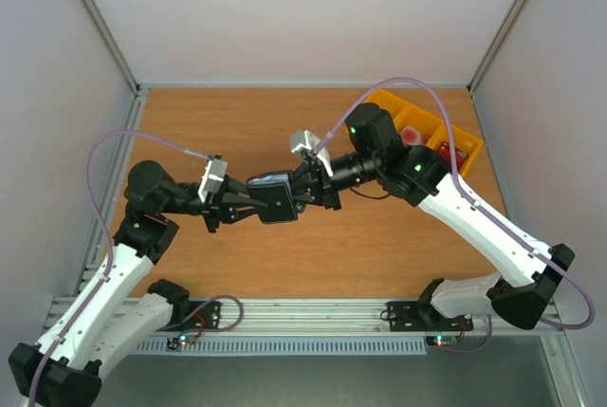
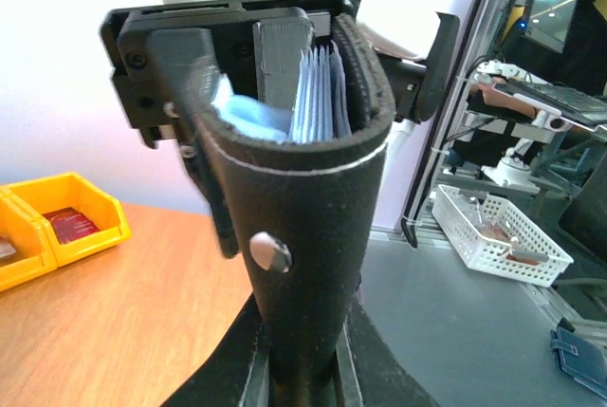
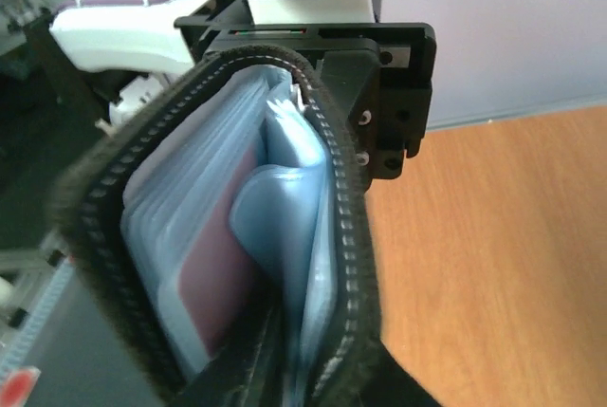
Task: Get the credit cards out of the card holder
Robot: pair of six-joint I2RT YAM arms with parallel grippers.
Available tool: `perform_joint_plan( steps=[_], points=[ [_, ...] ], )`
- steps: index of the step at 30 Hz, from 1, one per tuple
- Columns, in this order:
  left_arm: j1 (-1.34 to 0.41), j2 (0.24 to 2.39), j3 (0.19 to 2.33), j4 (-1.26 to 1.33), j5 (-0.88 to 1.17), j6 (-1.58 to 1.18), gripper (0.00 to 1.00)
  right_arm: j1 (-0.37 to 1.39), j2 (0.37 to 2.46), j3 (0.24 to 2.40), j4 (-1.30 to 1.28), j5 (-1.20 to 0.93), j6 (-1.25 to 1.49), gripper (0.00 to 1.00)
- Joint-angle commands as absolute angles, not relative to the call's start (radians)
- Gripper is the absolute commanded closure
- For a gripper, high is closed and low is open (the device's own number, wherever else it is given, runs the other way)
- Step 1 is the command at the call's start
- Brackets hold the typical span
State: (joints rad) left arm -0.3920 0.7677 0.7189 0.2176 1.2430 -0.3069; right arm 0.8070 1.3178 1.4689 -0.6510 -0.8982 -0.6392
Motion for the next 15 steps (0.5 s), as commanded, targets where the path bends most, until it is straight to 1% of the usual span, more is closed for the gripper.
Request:
perform_joint_plan(
  steps=[1,2,5,6,8,9,10,12,14,15],
  points=[
    [-0.385,0.770,0.714,0.284,1.155,-0.326,1.00,0.833,1.280,1.433,-0.561,-0.882,-0.592,0.94],
    [-0.385,0.768,0.713,0.286,1.150,-0.331,1.00,0.832,1.276,1.433,-0.560,-0.880,-0.592,0.98],
    [-0.385,0.763,0.707,0.280,1.105,-0.350,1.00,0.824,1.265,1.429,-0.559,-0.846,-0.571,0.99],
    [-0.385,0.760,0.704,0.270,1.073,-0.353,0.91,0.816,1.263,1.426,-0.557,-0.824,-0.554,0.99],
    [-0.385,0.751,0.697,0.248,0.991,-0.356,0.46,0.798,1.258,1.421,-0.557,-0.756,-0.513,0.99],
    [-0.385,0.747,0.693,0.245,0.958,-0.355,0.32,0.786,1.255,1.419,-0.559,-0.725,-0.490,0.99],
    [-0.385,0.744,0.685,0.244,0.935,-0.351,0.28,0.777,1.252,1.416,-0.560,-0.682,-0.468,0.99],
    [-0.385,0.734,0.671,0.244,0.907,-0.336,0.24,0.763,1.242,1.414,-0.566,-0.601,-0.418,0.99],
    [-0.384,0.729,0.655,0.243,0.880,-0.339,0.14,0.759,1.237,1.430,-0.584,-0.558,-0.380,0.99],
    [-0.384,0.729,0.648,0.242,0.871,-0.340,0.11,0.759,1.239,1.440,-0.594,-0.530,-0.355,0.99]
  ],
)
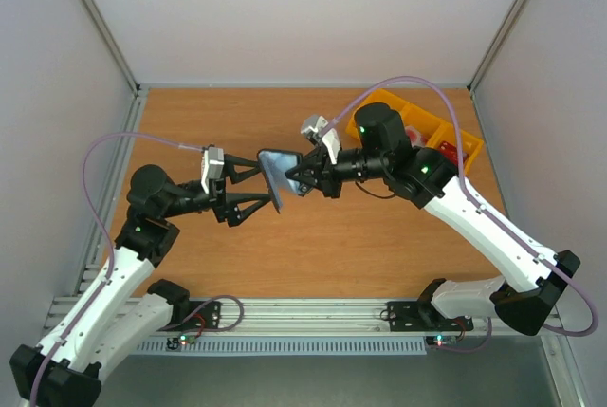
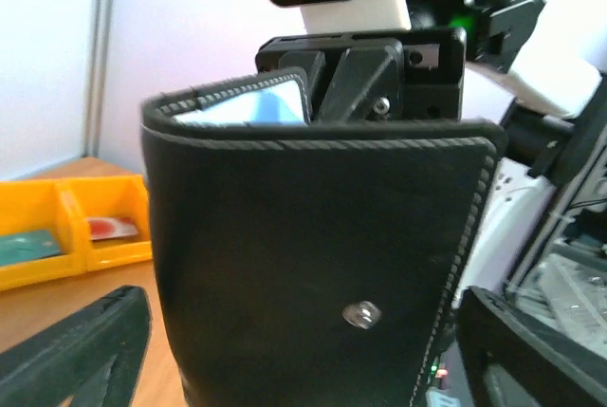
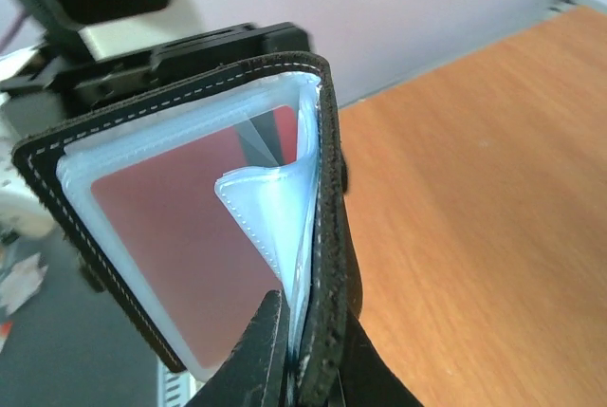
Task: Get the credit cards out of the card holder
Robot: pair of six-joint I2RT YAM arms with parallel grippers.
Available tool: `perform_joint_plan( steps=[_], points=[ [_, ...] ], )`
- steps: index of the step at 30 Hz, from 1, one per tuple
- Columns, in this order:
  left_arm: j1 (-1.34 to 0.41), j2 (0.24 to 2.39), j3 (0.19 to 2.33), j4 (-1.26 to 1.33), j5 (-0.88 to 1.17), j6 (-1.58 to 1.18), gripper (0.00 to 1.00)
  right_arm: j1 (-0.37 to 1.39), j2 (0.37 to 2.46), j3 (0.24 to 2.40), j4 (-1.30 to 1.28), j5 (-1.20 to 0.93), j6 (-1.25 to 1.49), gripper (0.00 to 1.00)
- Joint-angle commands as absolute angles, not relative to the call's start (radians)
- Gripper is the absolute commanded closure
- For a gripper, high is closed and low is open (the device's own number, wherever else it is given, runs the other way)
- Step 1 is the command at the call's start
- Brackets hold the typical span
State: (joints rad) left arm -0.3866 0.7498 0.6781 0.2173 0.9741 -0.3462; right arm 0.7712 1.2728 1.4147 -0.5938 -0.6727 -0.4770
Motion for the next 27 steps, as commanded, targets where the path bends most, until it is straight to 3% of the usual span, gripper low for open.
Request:
perform_joint_plan(
  steps=[1,3,6,12,16,19,27],
  points=[
    [-0.384,0.727,0.642,0.240,0.864,-0.337,0.08,0.758,1.236,1.448,-0.600,-0.500,-0.333,0.99],
    [-0.383,0.724,0.635,0.235,0.863,-0.313,0.01,0.759,1.226,1.450,-0.604,-0.408,-0.277,0.99],
    [-0.382,0.719,0.635,0.228,0.850,-0.257,0.04,0.759,1.216,1.440,-0.594,-0.389,-0.251,0.99],
    [-0.360,0.713,0.658,0.231,0.865,-0.255,0.49,0.757,1.223,1.453,-0.607,-0.504,-0.323,0.99],
    [-0.350,0.695,0.662,0.222,0.907,-0.258,0.65,0.706,1.221,1.454,-0.606,-0.631,-0.341,0.99],
    [-0.347,0.680,0.663,0.216,0.933,-0.261,0.72,0.670,1.220,1.453,-0.598,-0.735,-0.351,0.99],
    [-0.341,0.674,0.694,0.253,1.027,-0.323,0.73,0.649,1.220,1.476,-0.635,-0.952,-0.419,0.99]
  ],
)
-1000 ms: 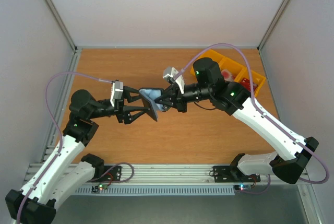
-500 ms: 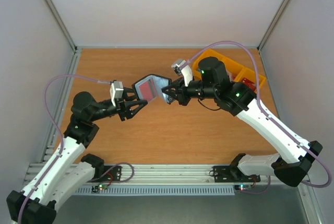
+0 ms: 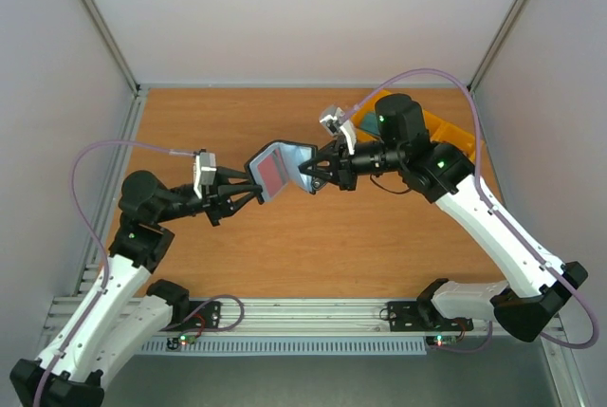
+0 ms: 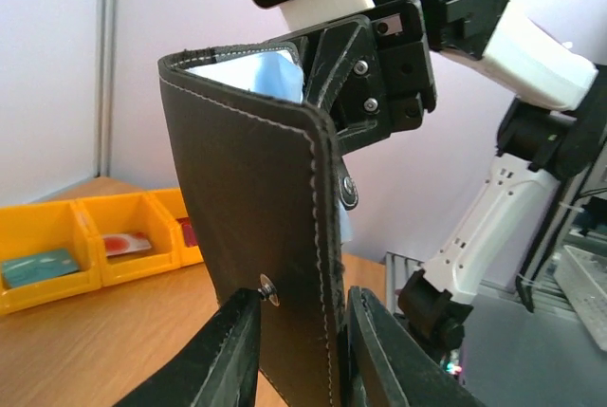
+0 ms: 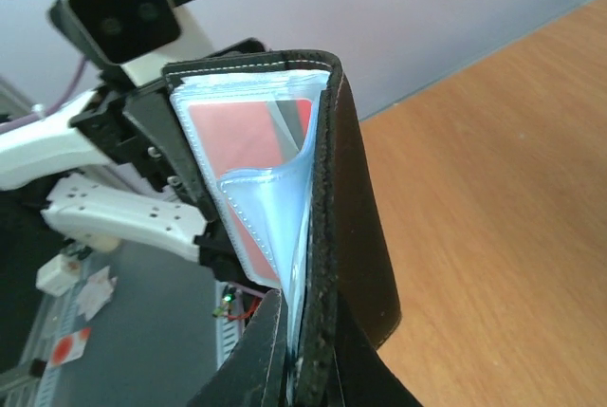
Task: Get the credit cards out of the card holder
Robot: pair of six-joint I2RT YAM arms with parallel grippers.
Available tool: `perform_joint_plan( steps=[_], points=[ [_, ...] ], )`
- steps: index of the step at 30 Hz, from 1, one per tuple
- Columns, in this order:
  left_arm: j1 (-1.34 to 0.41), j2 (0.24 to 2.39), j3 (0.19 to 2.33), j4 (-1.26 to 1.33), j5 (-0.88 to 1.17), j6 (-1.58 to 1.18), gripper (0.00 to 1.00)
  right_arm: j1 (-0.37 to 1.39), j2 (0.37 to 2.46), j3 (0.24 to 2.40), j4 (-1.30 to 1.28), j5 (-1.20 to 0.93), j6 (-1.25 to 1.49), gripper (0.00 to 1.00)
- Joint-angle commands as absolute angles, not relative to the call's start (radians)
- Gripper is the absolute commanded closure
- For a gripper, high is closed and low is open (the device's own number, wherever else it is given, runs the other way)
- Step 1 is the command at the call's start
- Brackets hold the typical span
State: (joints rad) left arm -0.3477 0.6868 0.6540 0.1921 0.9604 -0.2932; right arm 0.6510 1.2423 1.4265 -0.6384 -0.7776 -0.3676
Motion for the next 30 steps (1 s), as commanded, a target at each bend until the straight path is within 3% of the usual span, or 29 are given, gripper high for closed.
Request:
perform_joint_plan(
  steps=[1,10,14,20,30],
  points=[
    [-0.339,0.671,0.697,0.259,1.037,-0.326,0.74,0.648,1.214,1.478,-0.640,-0.965,-0.432,0.99],
    [-0.336,0.666,0.754,0.311,1.189,-0.352,0.82,0.649,1.209,1.542,-0.842,-0.939,-0.597,0.99],
    [-0.336,0.657,0.786,0.286,1.259,-0.306,0.75,0.647,1.208,1.559,-0.851,-0.923,-0.626,0.99],
    [-0.336,0.649,0.782,0.213,1.145,-0.261,0.82,0.648,1.227,1.600,-0.855,-0.980,-0.625,0.99],
    [-0.341,0.663,0.762,0.160,0.977,-0.206,0.74,0.648,1.220,1.592,-0.796,-1.044,-0.576,0.99]
  ],
)
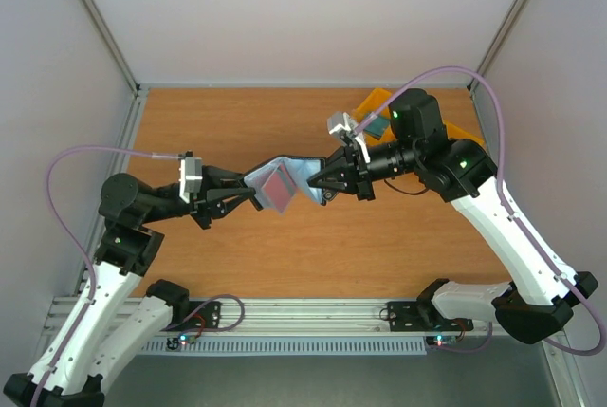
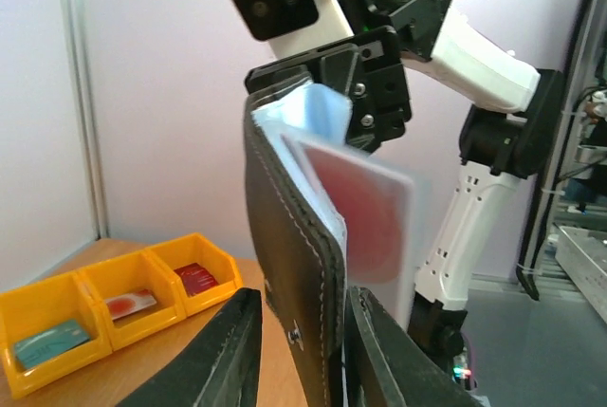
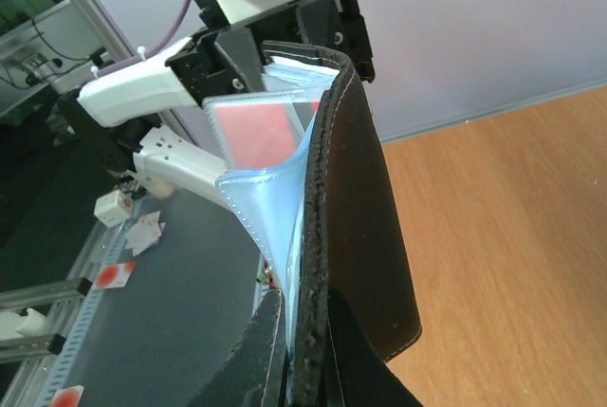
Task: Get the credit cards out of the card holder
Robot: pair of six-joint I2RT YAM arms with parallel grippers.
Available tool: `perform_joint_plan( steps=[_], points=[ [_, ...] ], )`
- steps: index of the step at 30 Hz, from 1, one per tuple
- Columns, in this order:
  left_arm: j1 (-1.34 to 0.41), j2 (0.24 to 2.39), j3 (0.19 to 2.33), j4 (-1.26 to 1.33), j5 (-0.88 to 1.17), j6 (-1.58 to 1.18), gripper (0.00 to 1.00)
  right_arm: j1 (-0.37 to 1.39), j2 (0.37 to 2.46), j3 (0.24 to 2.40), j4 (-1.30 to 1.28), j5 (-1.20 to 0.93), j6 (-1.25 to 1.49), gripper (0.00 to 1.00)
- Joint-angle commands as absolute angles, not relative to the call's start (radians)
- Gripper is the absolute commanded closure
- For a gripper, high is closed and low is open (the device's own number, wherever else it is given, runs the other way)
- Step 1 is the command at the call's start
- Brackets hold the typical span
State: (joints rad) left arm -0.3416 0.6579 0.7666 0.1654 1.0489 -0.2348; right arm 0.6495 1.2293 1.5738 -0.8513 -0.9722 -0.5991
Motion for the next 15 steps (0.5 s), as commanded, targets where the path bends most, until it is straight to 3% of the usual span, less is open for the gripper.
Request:
perform_joint_plan(
  steps=[1,7,12,15],
  points=[
    [-0.342,0.663,0.759,0.157,0.977,-0.205,0.74,0.648,1.216,1.589,-0.792,-1.058,-0.577,0.99],
    [-0.342,0.658,0.749,0.161,1.011,-0.196,0.79,0.648,1.198,1.588,-0.799,-1.086,-0.608,0.99],
    [-0.342,0.661,0.750,0.180,1.114,-0.184,0.65,0.648,1.198,1.599,-0.826,-1.144,-0.643,0.99],
    [-0.342,0.657,0.755,0.181,1.195,-0.193,0.68,0.632,1.186,1.615,-0.877,-1.115,-0.695,0.99]
  ],
)
